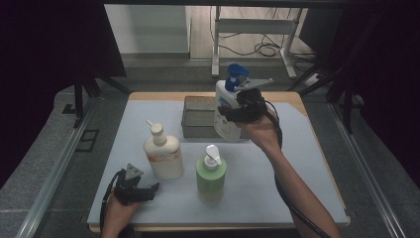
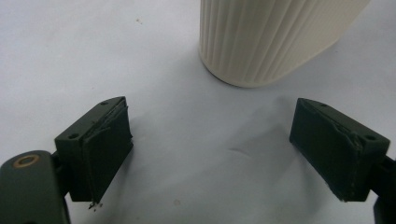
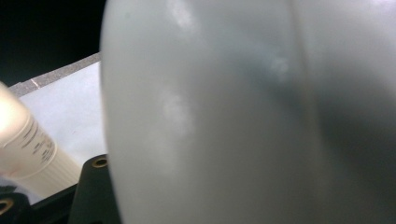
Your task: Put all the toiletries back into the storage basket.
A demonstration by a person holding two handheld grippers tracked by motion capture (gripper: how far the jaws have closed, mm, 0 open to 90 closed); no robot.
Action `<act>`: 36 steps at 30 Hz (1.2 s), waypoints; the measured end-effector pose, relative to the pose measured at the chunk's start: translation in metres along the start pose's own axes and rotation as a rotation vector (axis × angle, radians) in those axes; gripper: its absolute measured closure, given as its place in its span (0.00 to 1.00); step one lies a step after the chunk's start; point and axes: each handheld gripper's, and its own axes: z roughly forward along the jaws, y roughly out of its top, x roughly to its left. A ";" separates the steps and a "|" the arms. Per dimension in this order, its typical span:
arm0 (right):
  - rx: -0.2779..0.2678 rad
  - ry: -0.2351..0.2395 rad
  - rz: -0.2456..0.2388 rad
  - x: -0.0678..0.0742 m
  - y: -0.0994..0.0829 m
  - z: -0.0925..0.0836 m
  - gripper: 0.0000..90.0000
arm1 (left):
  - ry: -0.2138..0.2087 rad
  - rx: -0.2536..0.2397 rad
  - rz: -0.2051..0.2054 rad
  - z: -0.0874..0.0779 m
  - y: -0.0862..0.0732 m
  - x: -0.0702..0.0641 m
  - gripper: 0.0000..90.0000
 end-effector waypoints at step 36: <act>-0.013 -0.063 0.042 -0.006 0.034 0.075 0.42 | -0.001 0.001 -0.001 0.000 0.000 0.000 0.14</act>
